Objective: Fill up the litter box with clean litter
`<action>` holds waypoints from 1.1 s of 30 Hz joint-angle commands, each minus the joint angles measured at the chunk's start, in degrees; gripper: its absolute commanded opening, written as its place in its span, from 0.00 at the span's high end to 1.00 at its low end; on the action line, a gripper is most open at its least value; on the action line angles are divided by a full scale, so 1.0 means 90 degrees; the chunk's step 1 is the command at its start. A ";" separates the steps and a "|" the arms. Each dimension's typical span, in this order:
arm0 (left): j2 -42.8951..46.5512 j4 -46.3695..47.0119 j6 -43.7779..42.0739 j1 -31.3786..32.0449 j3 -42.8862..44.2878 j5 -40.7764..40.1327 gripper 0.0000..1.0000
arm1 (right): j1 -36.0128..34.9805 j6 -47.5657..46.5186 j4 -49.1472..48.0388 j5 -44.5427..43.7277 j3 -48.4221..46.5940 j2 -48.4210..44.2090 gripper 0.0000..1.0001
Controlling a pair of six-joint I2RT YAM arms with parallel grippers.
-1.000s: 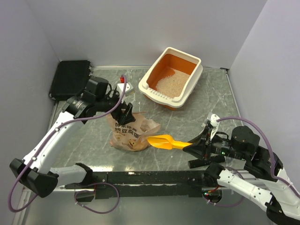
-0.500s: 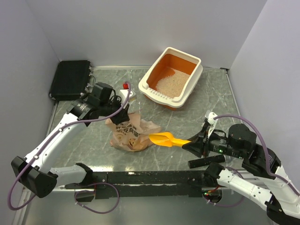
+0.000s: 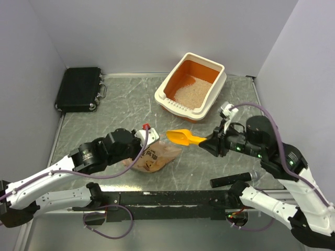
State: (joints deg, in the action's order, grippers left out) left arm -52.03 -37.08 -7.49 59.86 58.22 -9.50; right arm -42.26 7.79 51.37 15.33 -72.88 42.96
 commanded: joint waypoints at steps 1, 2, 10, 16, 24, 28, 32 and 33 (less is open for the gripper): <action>0.0195 0.0868 0.0411 0.0496 -0.0354 -0.1463 0.99 | 0.0457 -0.0143 -0.0074 0.0601 -0.0300 0.0402 1.00; 0.0234 0.0907 0.0480 0.0575 -0.0520 -0.1812 0.99 | 0.0486 -0.0162 -0.0035 0.0601 -0.0300 0.0393 1.00; 0.0877 0.1561 0.0597 0.1620 -0.1263 -0.2860 0.99 | 0.0672 -0.0173 0.0093 0.0913 -0.0173 0.0812 1.00; 0.1493 0.1630 0.0549 0.1875 -0.1526 -0.2910 0.99 | 0.0692 -0.0065 -0.0102 0.1225 -0.0164 0.1193 1.00; 0.1748 0.1639 0.0558 0.1972 -0.1683 -0.3017 0.99 | 0.0701 -0.0133 -0.0074 0.1733 -0.0047 0.1515 1.00; 0.1689 0.1679 0.0578 0.2031 -0.1751 -0.3046 0.99 | 0.0692 -0.0358 0.0229 0.1822 -0.0057 0.1662 1.00; 0.1680 0.1737 0.0607 0.2060 -0.1849 -0.3027 0.99 | 0.0692 -0.0484 0.0365 0.1851 0.0012 0.1604 1.00; 0.1680 0.1766 0.0598 0.2060 -0.1898 -0.3027 0.99 | 0.0682 -0.0533 0.0501 0.1851 -0.0007 0.1604 1.00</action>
State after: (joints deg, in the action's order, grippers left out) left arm -37.23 -24.36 -3.29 77.78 41.82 -35.14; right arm -36.21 5.19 52.60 29.74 -72.73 57.98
